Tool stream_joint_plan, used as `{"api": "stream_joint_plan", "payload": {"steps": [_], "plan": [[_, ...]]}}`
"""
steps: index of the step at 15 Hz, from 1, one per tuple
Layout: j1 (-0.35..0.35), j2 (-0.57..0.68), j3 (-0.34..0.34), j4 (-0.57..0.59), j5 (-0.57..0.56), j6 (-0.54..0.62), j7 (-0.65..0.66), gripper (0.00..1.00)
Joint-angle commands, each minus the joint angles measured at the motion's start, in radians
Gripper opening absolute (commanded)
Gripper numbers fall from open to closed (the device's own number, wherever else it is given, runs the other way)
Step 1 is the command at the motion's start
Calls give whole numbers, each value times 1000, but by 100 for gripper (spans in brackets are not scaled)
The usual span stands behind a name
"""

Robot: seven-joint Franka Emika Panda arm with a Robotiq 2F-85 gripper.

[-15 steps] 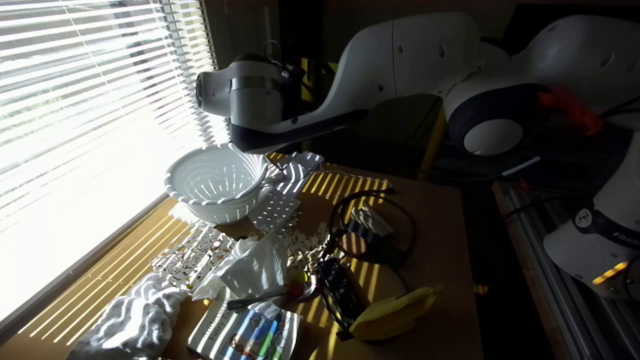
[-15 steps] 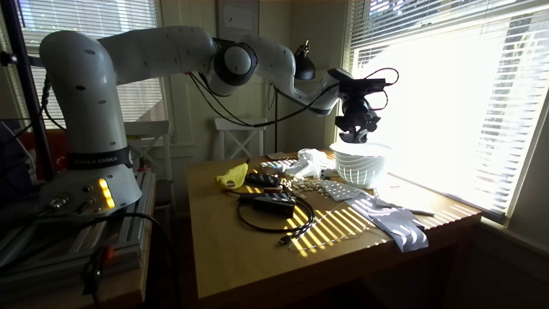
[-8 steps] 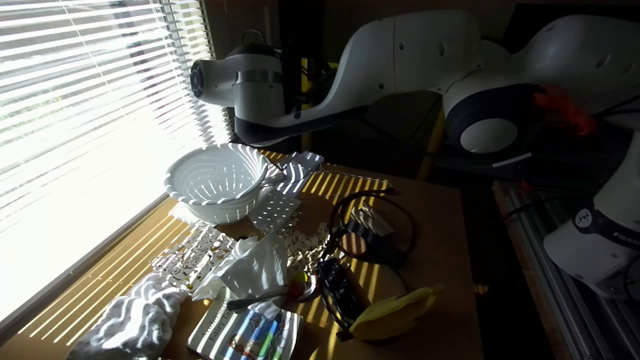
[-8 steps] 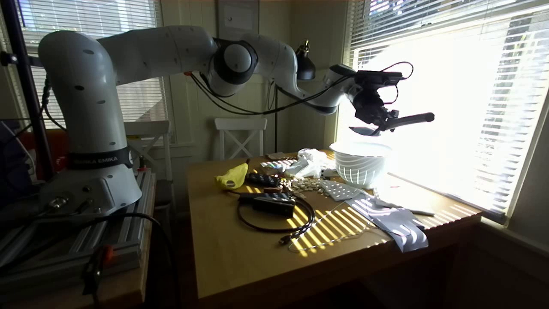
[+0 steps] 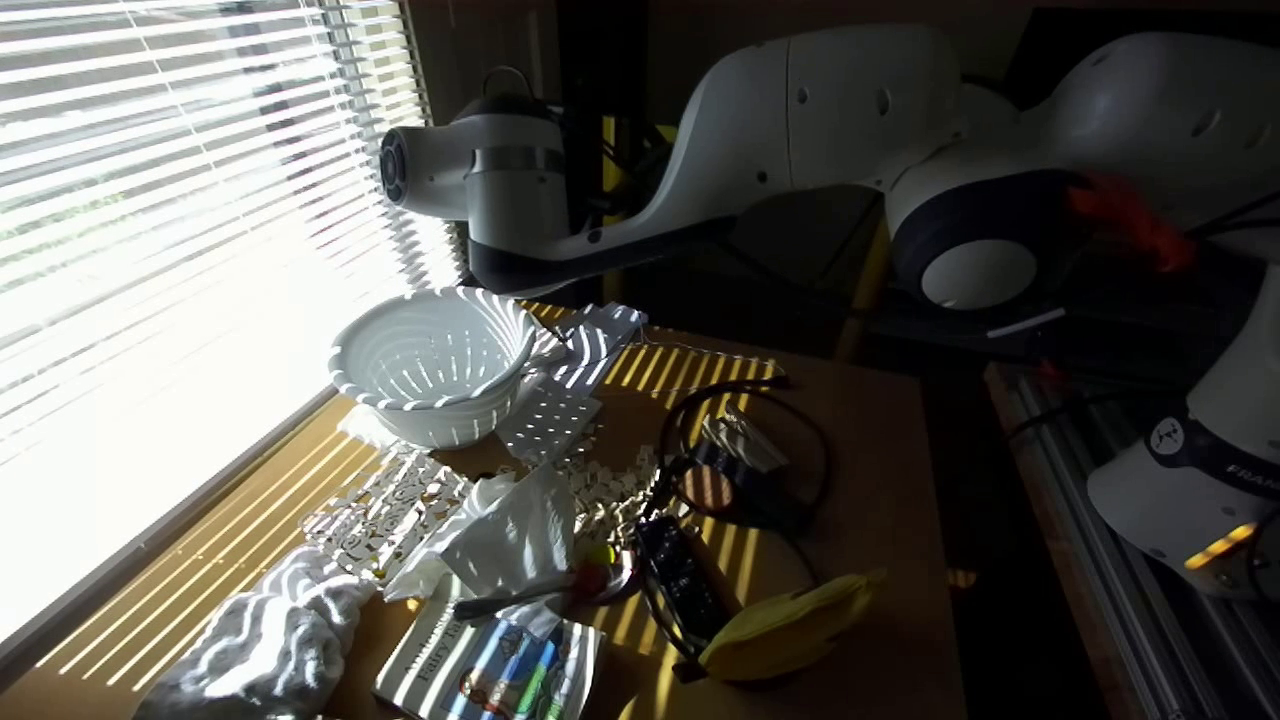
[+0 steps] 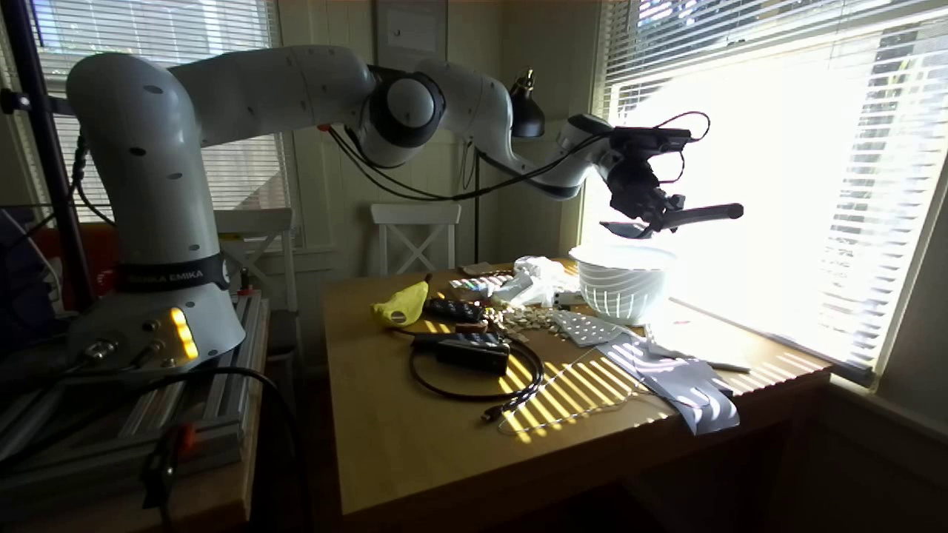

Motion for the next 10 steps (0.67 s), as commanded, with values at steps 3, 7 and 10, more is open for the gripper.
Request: {"api": "stream_joint_plan", "payload": {"steps": [3, 7, 10], "plan": [[49, 60, -5, 52, -17, 13, 41, 6], [86, 73, -26, 59, -41, 9, 61, 6], [97, 71, -52, 69, -64, 17, 77, 6]]}}
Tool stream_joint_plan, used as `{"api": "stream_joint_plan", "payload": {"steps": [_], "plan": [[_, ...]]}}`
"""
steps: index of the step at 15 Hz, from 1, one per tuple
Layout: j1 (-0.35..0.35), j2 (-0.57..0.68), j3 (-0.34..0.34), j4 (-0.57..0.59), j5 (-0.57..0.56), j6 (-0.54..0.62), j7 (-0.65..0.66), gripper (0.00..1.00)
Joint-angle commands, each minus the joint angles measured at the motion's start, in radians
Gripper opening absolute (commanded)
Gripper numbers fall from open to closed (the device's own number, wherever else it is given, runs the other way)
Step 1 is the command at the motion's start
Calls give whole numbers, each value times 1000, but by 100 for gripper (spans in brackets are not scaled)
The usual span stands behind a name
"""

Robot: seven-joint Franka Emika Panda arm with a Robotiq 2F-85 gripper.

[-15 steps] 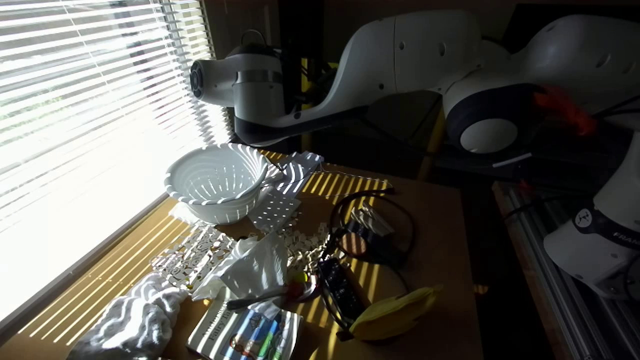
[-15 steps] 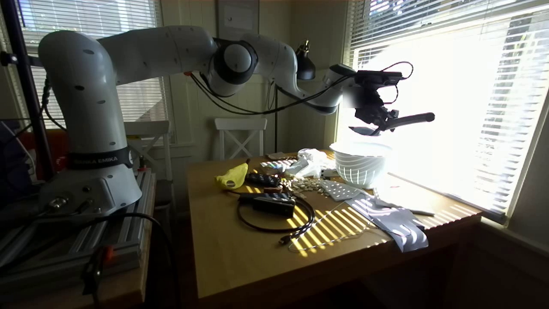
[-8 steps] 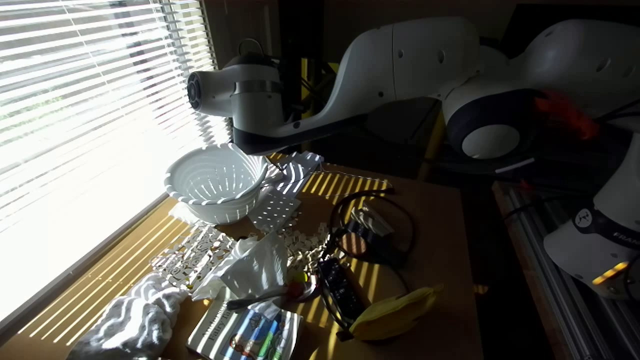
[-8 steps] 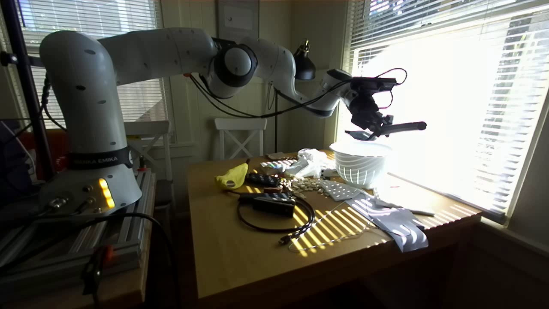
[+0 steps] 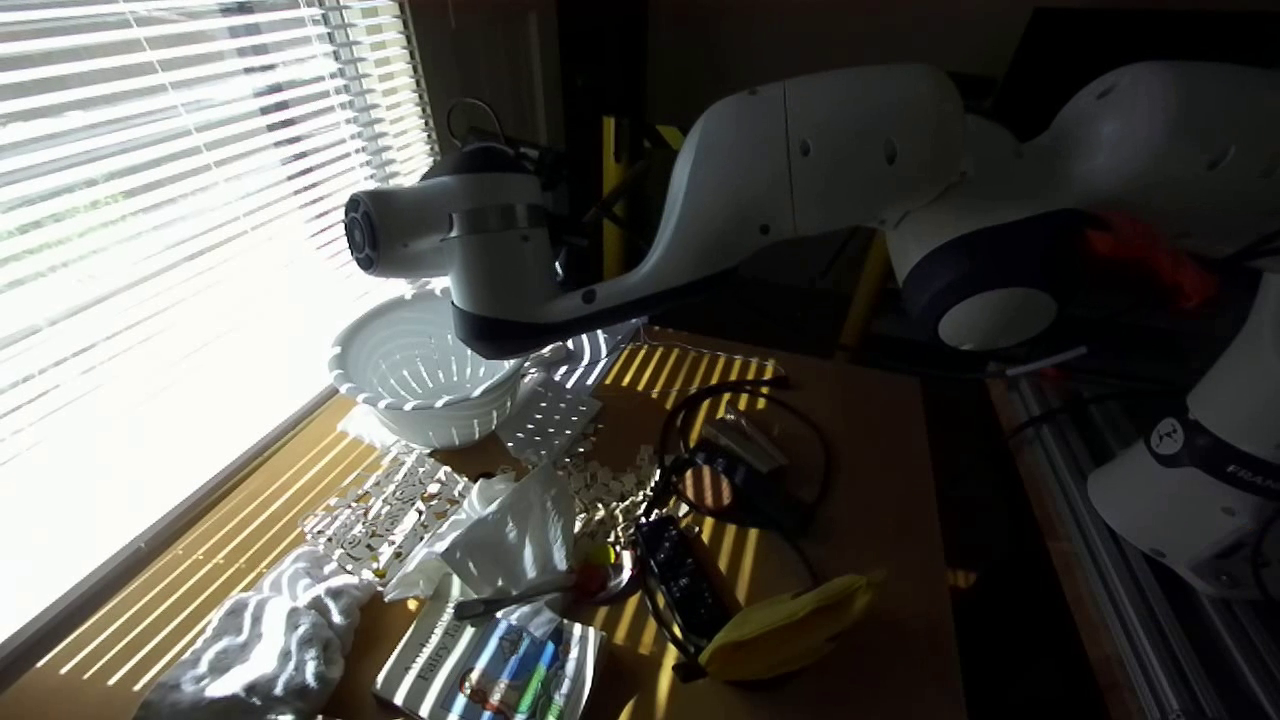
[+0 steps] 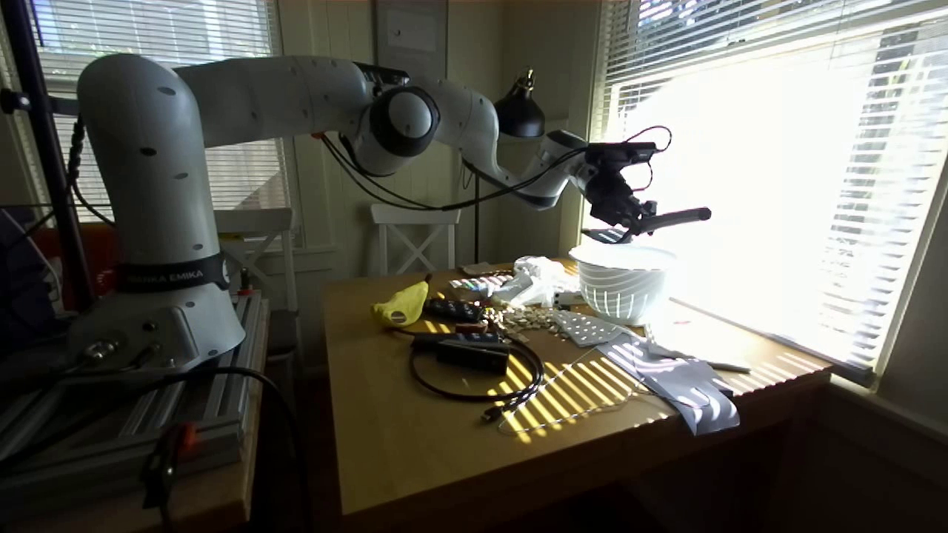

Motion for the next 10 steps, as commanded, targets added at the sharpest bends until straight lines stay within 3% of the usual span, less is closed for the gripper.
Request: {"api": "stream_joint_plan", "payload": {"steps": [1, 4, 10], "plan": [[14, 1, -45, 14, -63, 19, 19, 6], [25, -11, -81, -14, -130, 42, 29, 6], [33, -10, -78, -7, -185, -4, 46, 6]]}}
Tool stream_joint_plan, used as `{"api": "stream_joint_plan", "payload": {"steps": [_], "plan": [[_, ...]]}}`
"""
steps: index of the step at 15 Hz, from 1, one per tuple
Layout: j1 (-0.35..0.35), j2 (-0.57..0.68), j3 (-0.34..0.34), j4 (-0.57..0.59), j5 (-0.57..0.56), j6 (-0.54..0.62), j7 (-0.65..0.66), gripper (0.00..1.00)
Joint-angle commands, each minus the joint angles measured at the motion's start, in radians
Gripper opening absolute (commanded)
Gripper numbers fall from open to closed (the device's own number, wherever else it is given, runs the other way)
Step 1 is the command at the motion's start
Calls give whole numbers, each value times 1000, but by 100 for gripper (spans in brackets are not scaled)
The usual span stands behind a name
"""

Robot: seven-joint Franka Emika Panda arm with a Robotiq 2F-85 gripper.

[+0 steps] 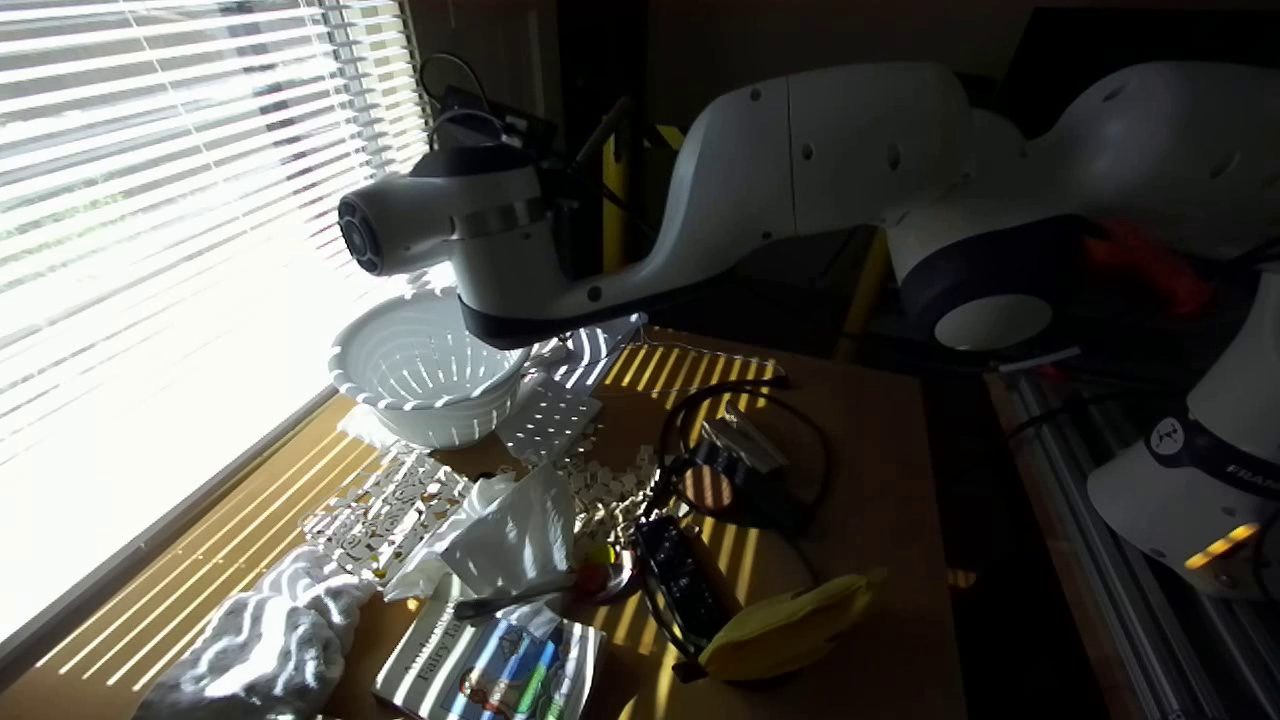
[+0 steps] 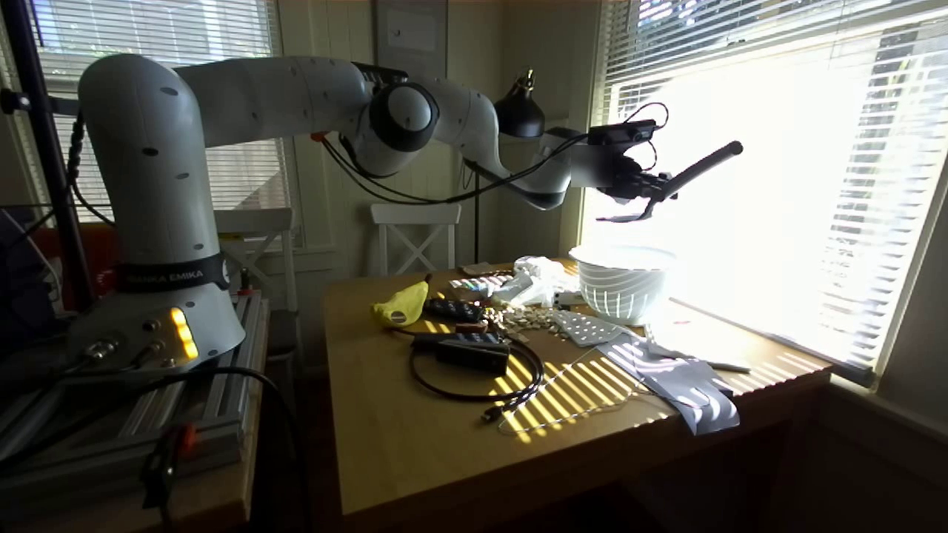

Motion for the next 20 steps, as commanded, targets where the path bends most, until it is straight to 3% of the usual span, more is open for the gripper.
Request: {"api": "stream_joint_plan", "payload": {"steps": [1, 7, 12, 20], "plan": [[20, -10, -6, -13, -42, -55, 40, 6], [36, -24, 13, -15, -22, -209, 168, 6], [46, -42, 23, -22, -19, -348, 360, 6], [30, -71, 153, -13, 20, -41, 161, 6]]}}
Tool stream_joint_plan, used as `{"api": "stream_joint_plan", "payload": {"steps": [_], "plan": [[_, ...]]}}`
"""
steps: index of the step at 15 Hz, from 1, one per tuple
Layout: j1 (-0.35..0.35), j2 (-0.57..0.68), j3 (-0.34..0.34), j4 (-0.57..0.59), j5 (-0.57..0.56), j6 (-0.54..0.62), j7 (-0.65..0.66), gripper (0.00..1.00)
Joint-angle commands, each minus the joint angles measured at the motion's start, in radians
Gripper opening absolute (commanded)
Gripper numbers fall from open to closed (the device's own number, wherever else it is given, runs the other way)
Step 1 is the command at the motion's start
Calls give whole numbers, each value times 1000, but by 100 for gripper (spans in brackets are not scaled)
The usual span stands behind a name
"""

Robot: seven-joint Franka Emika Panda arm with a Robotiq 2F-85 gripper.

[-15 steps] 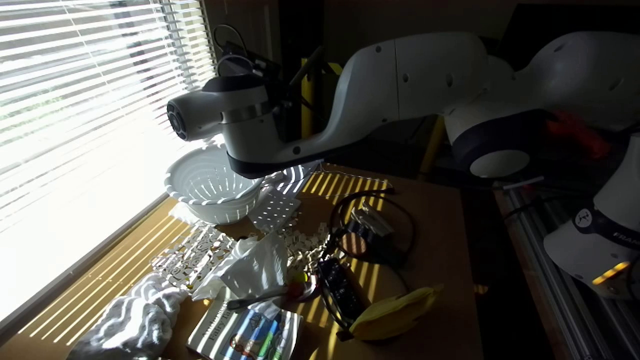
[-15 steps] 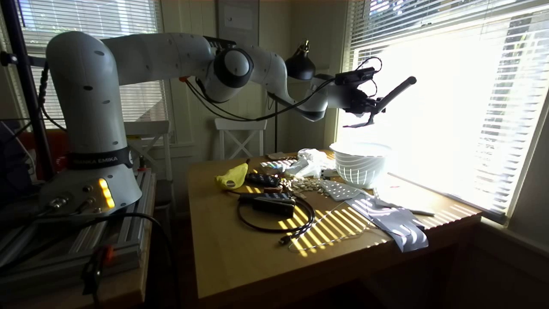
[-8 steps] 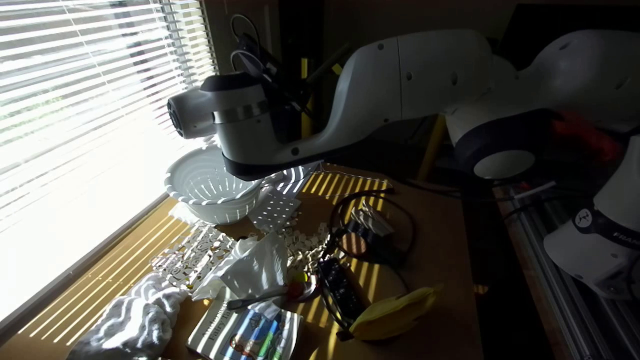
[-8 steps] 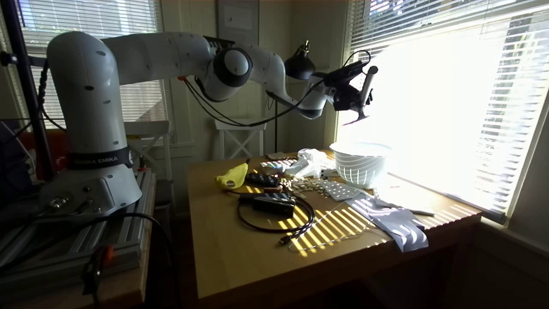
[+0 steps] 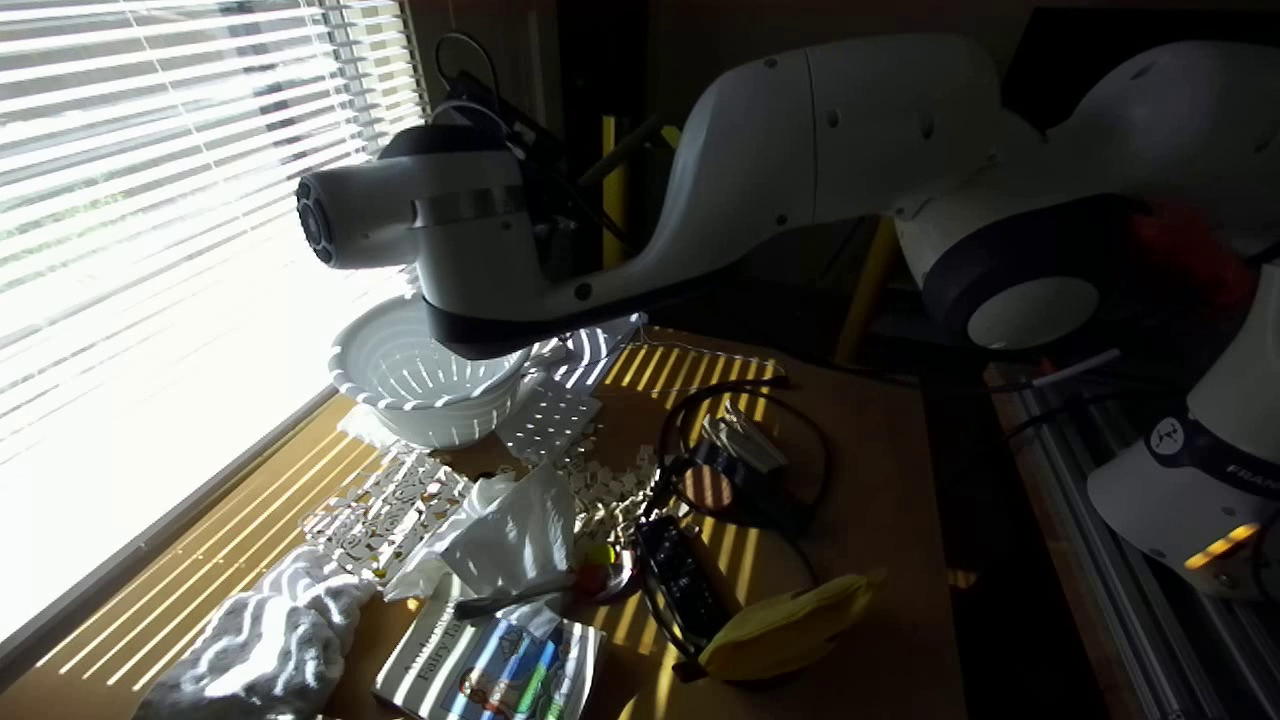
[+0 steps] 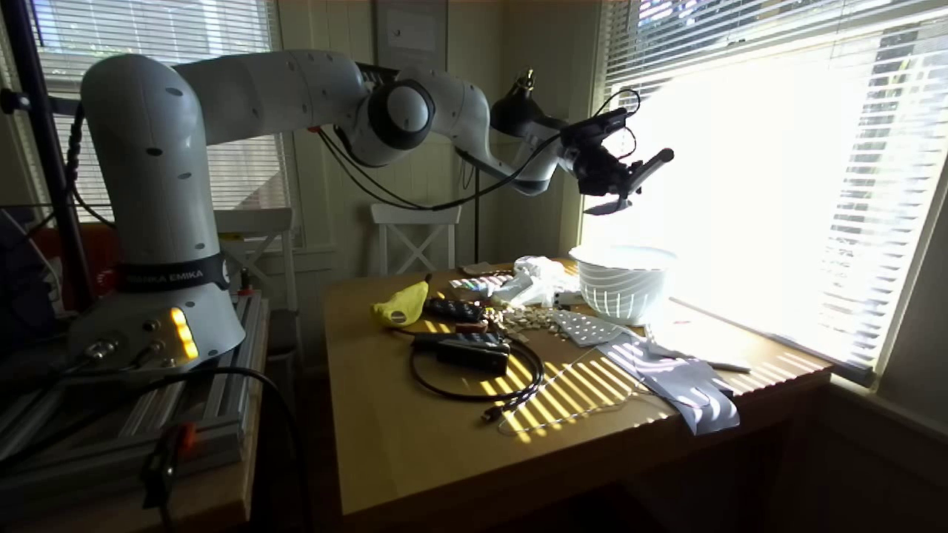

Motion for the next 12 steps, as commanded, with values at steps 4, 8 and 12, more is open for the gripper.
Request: {"api": "stream_joint_plan", "payload": {"steps": [4, 8, 12], "plan": [[-6, 6, 67, 9, 28, 271, -194, 6], [18, 44, 49, 0, 37, 210, -263, 6], [46, 83, 24, 2, 19, 109, -269, 6]]}}
